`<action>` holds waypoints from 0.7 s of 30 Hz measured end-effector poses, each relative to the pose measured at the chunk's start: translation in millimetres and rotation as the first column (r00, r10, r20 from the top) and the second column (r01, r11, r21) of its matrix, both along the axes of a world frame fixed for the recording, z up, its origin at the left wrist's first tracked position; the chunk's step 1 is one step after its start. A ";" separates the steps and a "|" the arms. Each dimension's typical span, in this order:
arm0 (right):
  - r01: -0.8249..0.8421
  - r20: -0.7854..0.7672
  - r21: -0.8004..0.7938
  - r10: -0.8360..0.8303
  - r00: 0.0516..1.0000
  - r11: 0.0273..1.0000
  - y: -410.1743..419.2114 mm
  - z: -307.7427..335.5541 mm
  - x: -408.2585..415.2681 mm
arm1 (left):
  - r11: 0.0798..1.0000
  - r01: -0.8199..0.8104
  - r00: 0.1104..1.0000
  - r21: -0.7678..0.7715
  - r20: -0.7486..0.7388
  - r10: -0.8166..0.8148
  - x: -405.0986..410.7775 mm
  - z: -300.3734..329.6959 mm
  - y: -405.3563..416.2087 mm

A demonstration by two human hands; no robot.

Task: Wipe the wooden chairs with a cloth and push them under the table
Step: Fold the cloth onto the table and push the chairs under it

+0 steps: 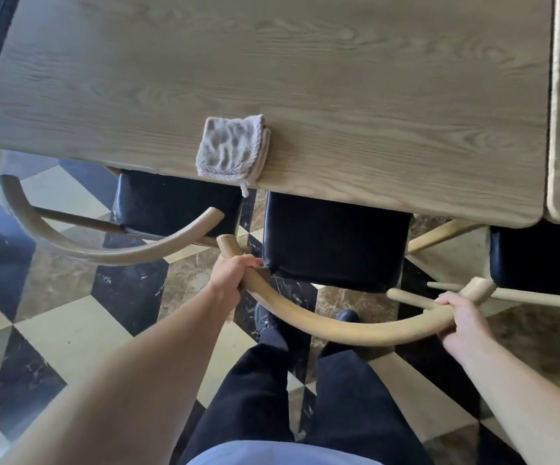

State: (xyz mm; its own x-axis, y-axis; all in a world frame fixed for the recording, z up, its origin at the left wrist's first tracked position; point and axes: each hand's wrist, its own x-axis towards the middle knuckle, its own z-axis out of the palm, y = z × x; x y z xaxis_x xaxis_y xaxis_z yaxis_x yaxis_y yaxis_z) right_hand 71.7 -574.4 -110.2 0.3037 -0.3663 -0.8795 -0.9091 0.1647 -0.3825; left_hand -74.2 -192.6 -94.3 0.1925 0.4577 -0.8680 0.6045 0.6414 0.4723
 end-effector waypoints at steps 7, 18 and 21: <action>0.009 0.003 0.016 -0.009 1.000 1.000 9.2 4.1 23.9 | 1.000 -0.020 1.000 0.005 -0.002 0.020 25.8 -6.6 8.0; 0.000 0.006 0.046 0.000 1.000 0.999 20.2 2.3 38.8 | 0.999 0.031 0.999 -0.010 0.006 -0.031 46.5 -14.8 17.0; -0.008 -0.003 0.042 0.008 1.000 0.999 20.8 7.0 39.5 | 0.999 0.044 0.999 0.000 -0.012 -0.044 46.7 -11.8 15.8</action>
State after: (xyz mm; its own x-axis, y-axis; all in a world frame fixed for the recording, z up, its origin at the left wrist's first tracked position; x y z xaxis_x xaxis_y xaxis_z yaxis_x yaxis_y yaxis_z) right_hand 111.2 -553.6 -103.2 0.3034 -0.3269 -0.8950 -0.9117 0.1734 -0.3724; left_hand -27.4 -176.8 -106.1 0.2024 0.4495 -0.8701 0.6379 0.6136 0.4654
